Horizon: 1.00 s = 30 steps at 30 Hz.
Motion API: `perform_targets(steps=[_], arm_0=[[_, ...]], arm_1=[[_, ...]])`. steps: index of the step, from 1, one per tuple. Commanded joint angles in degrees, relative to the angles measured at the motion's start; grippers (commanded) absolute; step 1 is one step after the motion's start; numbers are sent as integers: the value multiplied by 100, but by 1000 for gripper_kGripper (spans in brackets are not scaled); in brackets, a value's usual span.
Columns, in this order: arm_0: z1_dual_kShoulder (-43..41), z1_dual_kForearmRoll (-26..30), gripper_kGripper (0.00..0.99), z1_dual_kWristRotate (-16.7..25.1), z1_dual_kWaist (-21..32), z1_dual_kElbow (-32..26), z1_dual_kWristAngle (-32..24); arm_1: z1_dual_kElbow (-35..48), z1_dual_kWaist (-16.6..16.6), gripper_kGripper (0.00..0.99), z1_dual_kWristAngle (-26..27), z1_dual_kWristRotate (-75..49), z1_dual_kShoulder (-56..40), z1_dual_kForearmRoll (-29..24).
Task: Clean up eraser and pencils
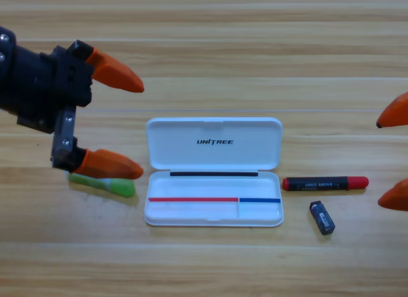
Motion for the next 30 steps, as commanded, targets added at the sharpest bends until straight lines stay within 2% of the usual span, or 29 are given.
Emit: perform_targets(steps=[1,12,14,17,18,19,20,22,24,27,30], arm_0=[[127,84,989,111,-123,142,100],[12,-66,988,129,-132,266,118],[-155,-233,988,129,-132,397,197],[-322,-400,982,278,-123,424,698],[-286,-277,982,392,-123,292,812],[-225,-83,980,524,-123,99,856],[-128,110,980,665,-97,-95,988],[30,426,980,1016,-44,-376,1427],[127,699,980,1447,255,-613,1550],[469,1182,979,2053,800,-1009,1603],[786,1569,979,2572,1292,-1325,1594]], arm_1=[[193,162,982,61,24,296,-73],[219,162,982,-45,288,322,-73],[219,145,983,-300,508,401,-73],[228,127,982,-1029,877,524,-38],[325,127,982,-1363,973,480,-135],[351,145,982,-1908,1176,454,-178],[307,215,982,-2189,1351,550,-152],[87,215,982,-2576,1800,779,-11],[-27,206,982,-2884,2098,1122,-3],[-132,110,982,-2831,2318,1842,173],[-132,110,982,-2347,2283,2379,199]])
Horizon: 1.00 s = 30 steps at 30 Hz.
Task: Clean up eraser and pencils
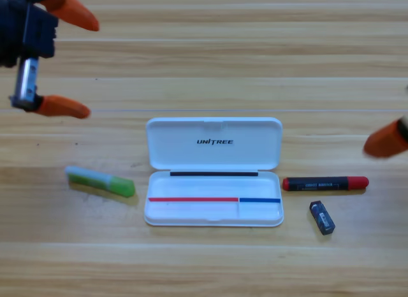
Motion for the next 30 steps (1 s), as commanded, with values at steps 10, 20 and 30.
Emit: perform_targets(steps=[10,20,30], arm_0=[[2001,1285,974,1561,1487,-521,-9],[3161,1558,974,1544,1478,-855,-88],[3574,1531,971,1350,1443,-995,-290]], arm_1=[[-482,95,986,555,1622,2508,112],[-693,95,922,520,2079,3097,121],[-684,95,847,564,2184,3369,121]])
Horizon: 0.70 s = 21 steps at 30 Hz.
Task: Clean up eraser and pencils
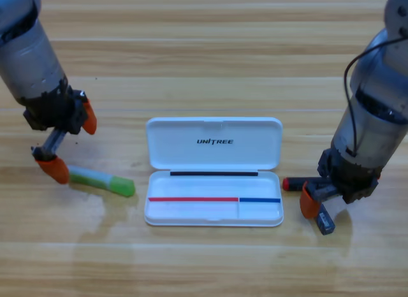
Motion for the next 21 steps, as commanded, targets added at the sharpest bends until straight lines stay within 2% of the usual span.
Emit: perform_targets(steps=[1,7,9,12,13,14,18,21], arm_0=[[379,-25,971,-133,18,-1,-174],[502,-95,974,-239,-35,17,-210],[511,-113,974,-247,-44,26,-227],[520,-131,974,-265,-44,43,-245],[528,-131,974,-265,-44,52,-254],[528,-131,974,-265,-44,61,-262],[528,-201,974,-265,-44,175,-280],[528,-245,976,-265,-44,201,-280]], arm_1=[[40,95,834,27,74,406,51],[49,95,818,115,144,485,51],[75,95,769,185,153,529,51],[58,95,758,273,188,599,51],[58,95,715,282,188,635,51],[49,95,632,308,179,670,42],[93,95,224,466,179,731,24],[111,95,66,519,179,722,24]])
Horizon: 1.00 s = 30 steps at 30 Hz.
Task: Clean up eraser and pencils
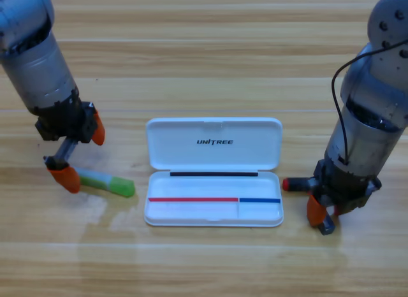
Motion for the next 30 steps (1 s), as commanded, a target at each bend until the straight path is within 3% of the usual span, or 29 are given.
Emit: perform_targets(steps=[1,4,6,8,11,14,19,27,30], arm_0=[[244,-121,976,-46,-43,190,-63],[262,-148,976,-46,-43,190,-72],[279,-183,977,-46,-43,198,-72],[288,-288,979,-55,-43,269,-63],[376,-358,979,-72,-43,295,-63],[455,-429,979,-72,-60,313,-63],[587,-543,977,-72,-95,330,-63],[754,-877,977,-151,-157,497,-63],[745,-1097,934,-169,-174,647,-54]], arm_1=[[146,95,9,174,51,461,24],[137,69,0,156,-63,338,94],[-47,51,0,24,-643,83,490],[-417,51,0,-424,-1496,-313,1035],[-935,60,0,-283,-3755,-796,1826],[-1269,87,0,15,-4572,-805,1887],[-2069,192,0,42,-5715,-58,2239],[-2842,429,0,261,-6128,926,2300],[-2992,500,0,393,-6154,1085,2300]])
